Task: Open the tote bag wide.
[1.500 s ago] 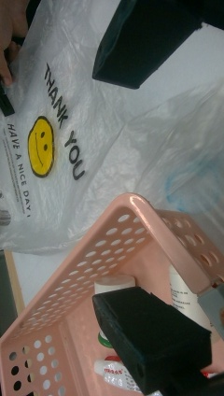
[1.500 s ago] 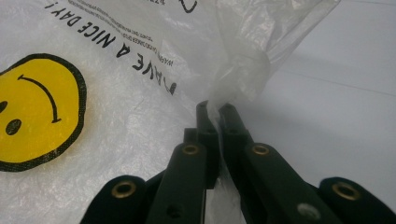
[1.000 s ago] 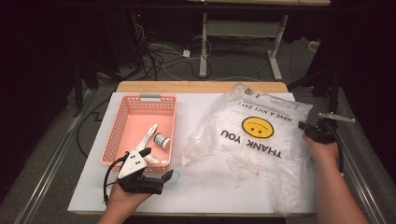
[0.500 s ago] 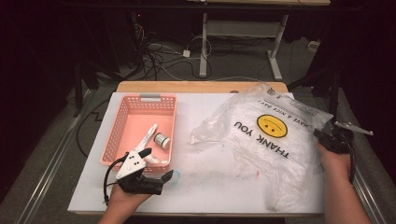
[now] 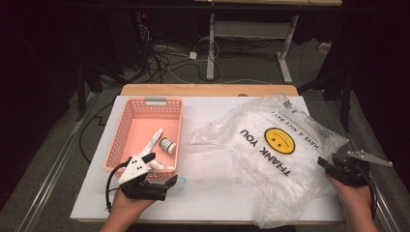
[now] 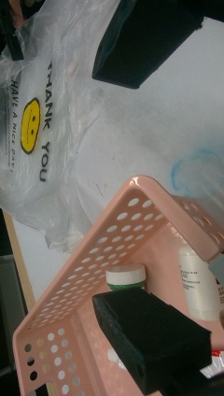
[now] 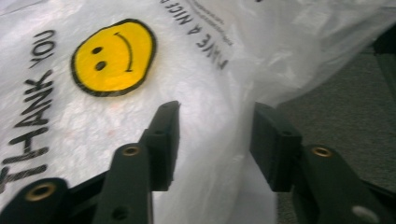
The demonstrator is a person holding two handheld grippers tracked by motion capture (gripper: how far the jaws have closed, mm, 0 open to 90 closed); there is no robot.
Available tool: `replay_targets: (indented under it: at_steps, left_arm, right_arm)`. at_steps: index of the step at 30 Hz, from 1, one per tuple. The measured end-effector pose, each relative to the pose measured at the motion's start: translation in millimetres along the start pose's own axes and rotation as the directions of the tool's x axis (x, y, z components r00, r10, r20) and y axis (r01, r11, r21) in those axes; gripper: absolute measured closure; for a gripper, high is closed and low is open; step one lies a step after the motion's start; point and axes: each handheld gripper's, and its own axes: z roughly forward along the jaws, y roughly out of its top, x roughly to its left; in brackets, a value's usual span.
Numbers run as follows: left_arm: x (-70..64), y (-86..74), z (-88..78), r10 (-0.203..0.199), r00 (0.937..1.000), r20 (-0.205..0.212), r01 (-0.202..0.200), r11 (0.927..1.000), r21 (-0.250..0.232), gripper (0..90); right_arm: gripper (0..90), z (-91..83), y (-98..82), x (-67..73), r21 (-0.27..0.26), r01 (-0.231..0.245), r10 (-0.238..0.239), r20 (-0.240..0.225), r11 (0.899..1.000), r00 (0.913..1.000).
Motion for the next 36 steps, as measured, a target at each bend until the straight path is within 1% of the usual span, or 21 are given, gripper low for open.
replay_targets:
  at_steps: [2, 3, 4, 6, 10, 11, 14, 16, 19, 20, 23, 24, 26, 29, 31, 33, 34, 35, 36]
  left_arm:
    - [-0.5, -0.3, 0.5, 0.003, 1.0000, 0.002, -0.003, 1.0000, 0.001, 0.0]
    - [-0.8, -0.4, 0.6, 0.003, 1.0000, 0.003, -0.003, 1.0000, 0.003, 0.0]
    - [-1.0, -0.7, 0.8, 0.002, 1.0000, 0.005, -0.002, 1.0000, 0.002, 0.0]
    - [-1.6, -1.2, 0.7, 0.003, 1.0000, 0.007, -0.003, 1.0000, 0.003, 0.0]
    - [-2.4, -1.5, -1.0, 0.005, 0.9999, 0.010, -0.005, 1.0000, -0.002, 0.0]
    - [-2.7, -1.6, -1.4, 0.007, 0.9999, 0.011, -0.007, 1.0000, -0.002, 0.0]
    - [-3.5, -2.7, -2.6, 0.005, 0.9999, 0.012, -0.005, 1.0000, -0.007, 0.0]
    - [-3.0, -3.5, -1.8, 0.002, 1.0000, -0.005, -0.002, 1.0000, 0.004, 0.0]
    - [0.7, -4.1, 0.9, -0.042, 0.9991, -0.003, 0.042, 0.9989, 0.022, 0.0]
    - [1.4, -4.4, 1.9, -0.046, 0.9989, -0.002, 0.046, 0.9986, 0.027, 0.0]
    - [0.8, -4.5, 4.1, -0.039, 0.9992, -0.012, 0.039, 0.9983, 0.043, 0.0]
    - [0.7, -4.4, 4.5, -0.039, 0.9992, -0.012, 0.039, 0.9982, 0.044, 0.0]
    - [0.6, -4.6, 4.5, -0.045, 0.9990, -0.009, 0.045, 0.9981, 0.043, 0.0]
    - [1.6, -5.5, 4.0, -0.056, 0.9984, -0.009, 0.056, 0.9972, 0.049, 0.0]
    - [2.6, -5.9, 3.2, -0.059, 0.9982, -0.009, 0.059, 0.9971, 0.047, 0.0]
    - [3.2, -5.6, 2.3, -0.063, 0.9980, -0.007, 0.063, 0.9969, 0.047, 0.0]
    - [3.0, -4.8, 1.8, -0.066, 0.9978, -0.011, 0.066, 0.9963, 0.055, 0.0]
    - [2.4, -4.1, 1.5, -0.061, 0.9980, -0.016, 0.062, 0.9965, 0.056, 0.0]
    - [1.9, -3.3, 1.5, -0.059, 0.9982, -0.012, 0.060, 0.9968, 0.053, 0.0]
  right_arm:
    - [50.9, -1.3, -1.1, 7.4, 0.001, 0.016, -0.016, -0.017, 1.000, 0.9997]
    - [50.3, -2.1, -1.5, 11.9, 0.000, 0.013, -0.013, -0.027, 1.000, 0.9995]
    - [50.2, -1.8, -1.8, 14.8, -0.005, 0.033, -0.033, -0.038, 0.999, 0.9987]
    - [48.2, -1.2, -3.0, 21.7, -0.005, 0.045, -0.046, -0.058, 0.999, 0.9973]
    - [39.9, -4.7, -6.9, 34.4, -0.014, 0.058, -0.058, -0.089, 0.998, 0.9943]
    - [37.0, -7.3, -8.2, 36.8, -0.017, 0.063, -0.064, -0.088, 0.998, 0.9941]
    - [29.9, -19.2, -11.0, 38.7, -0.046, 0.086, -0.089, -0.072, 0.995, 0.9935]
    - [27.1, -28.6, -13.2, 38.7, -0.070, 0.085, -0.090, -0.074, 0.994, 0.9931]
    - [23.2, -40.7, -14.9, 38.9, -0.100, 0.085, -0.094, -0.089, 0.991, 0.9916]
    - [22.1, -43.5, -15.2, 39.0, -0.113, 0.086, -0.097, -0.095, 0.990, 0.9907]
    - [15.4, -45.9, -14.1, 39.9, -0.140, 0.092, -0.108, -0.116, 0.986, 0.9874]
    - [14.2, -45.7, -13.5, 40.8, -0.149, 0.095, -0.114, -0.122, 0.984, 0.9860]
    - [8.8, -44.3, -12.4, 45.1, -0.158, 0.116, -0.137, -0.126, 0.981, 0.9826]
    - [4.6, -40.2, -10.1, 54.8, -0.167, 0.148, -0.173, -0.146, 0.975, 0.9741]
    - [1.2, -37.4, -7.6, 62.6, -0.175, 0.159, -0.188, -0.170, 0.972, 0.9672]
    - [0.0, -34.9, -4.6, 71.7, -0.178, 0.177, -0.208, -0.178, 0.968, 0.9616]
    - [0.0, -33.6, -3.2, 76.2, -0.178, 0.182, -0.214, -0.184, 0.967, 0.9593]
    - [0.0, -32.0, -1.9, 80.1, -0.172, 0.190, -0.222, -0.189, 0.967, 0.9566]
    - [0.0, -30.3, -0.9, 84.0, -0.167, 0.188, -0.220, -0.197, 0.968, 0.9555]
